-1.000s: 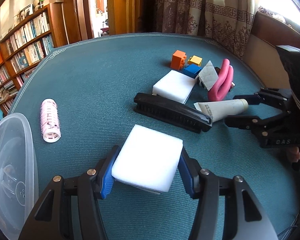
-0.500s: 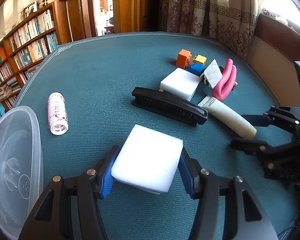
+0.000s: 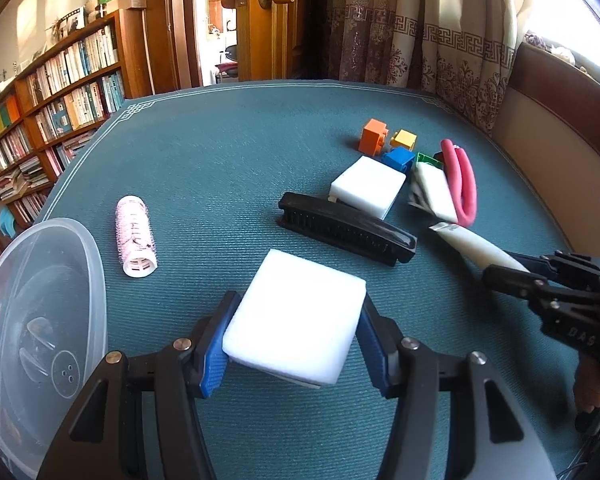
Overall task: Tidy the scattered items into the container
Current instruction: 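Carry the sponge and tube to the clear bowl and release both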
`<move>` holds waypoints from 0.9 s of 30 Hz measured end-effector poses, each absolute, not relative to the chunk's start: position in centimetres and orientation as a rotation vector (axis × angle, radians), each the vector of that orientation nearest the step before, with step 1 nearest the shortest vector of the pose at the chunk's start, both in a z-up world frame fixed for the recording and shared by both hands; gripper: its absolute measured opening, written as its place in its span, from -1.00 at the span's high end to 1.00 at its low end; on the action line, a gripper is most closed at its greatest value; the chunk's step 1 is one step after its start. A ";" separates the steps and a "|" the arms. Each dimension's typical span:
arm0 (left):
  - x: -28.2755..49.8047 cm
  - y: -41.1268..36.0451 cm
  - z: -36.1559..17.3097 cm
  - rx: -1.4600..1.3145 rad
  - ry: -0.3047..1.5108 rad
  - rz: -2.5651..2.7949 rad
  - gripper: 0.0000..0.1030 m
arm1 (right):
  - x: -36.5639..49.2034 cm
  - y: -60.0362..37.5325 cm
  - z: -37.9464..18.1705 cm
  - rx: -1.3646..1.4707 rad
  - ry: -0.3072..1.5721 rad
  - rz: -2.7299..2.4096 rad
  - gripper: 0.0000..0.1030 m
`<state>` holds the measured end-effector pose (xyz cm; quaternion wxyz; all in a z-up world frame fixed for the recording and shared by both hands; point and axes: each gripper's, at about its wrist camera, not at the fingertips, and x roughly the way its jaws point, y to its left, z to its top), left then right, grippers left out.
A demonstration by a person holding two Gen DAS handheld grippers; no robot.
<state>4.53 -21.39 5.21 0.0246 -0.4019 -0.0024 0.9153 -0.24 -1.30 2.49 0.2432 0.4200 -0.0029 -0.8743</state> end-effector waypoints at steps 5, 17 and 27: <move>5.3 -22.0 5.9 -1.211 0.013 2.877 -0.19 | 0.7 -1.1 3.4 1.130 -0.152 -2.344 0.46; 7.1 -26.0 7.6 -1.155 0.034 3.018 -0.19 | 1.2 -7.2 4.7 1.057 -0.215 -2.223 0.46; 8.4 -33.2 7.8 -1.192 -0.070 3.156 -0.19 | 2.2 -15.4 6.1 1.001 -0.140 -2.113 0.46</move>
